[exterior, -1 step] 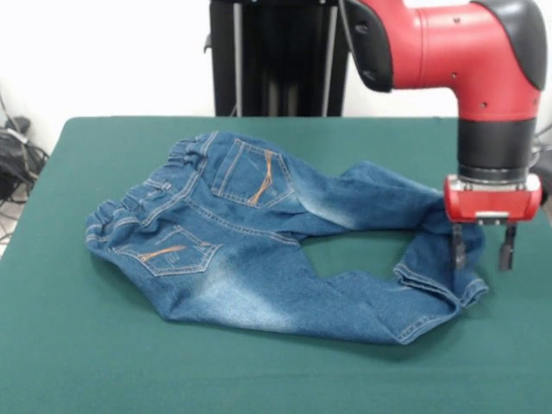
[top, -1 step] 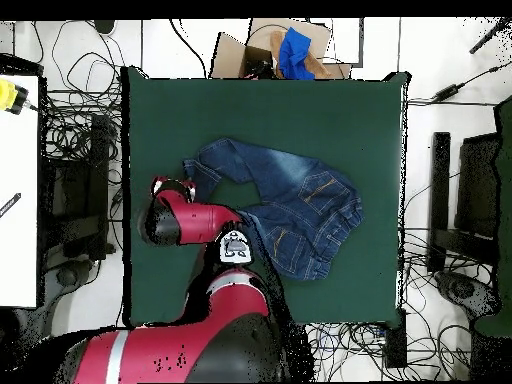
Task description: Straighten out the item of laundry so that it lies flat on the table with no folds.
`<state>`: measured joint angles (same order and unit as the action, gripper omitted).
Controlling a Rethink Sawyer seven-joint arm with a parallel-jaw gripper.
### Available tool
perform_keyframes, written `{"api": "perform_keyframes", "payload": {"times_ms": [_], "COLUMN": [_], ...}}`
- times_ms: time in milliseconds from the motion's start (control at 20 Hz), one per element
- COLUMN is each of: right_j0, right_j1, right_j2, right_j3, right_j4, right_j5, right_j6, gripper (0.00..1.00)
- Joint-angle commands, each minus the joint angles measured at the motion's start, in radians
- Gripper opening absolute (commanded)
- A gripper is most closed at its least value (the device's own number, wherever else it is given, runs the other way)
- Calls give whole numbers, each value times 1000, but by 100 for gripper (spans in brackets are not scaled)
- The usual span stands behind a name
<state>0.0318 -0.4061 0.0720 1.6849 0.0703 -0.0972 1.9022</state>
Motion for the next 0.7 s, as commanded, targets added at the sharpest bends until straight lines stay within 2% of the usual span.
{"api": "perform_keyframes", "payload": {"times_ms": [50,700], "right_j0": [4,13], "right_j1": [11,39], "right_j2": [-48,-52], "right_j3": [24,-7], "right_j4": [-51,-39], "right_j5": [74,71], "right_j6": [72,77], "gripper": [100,100]}}
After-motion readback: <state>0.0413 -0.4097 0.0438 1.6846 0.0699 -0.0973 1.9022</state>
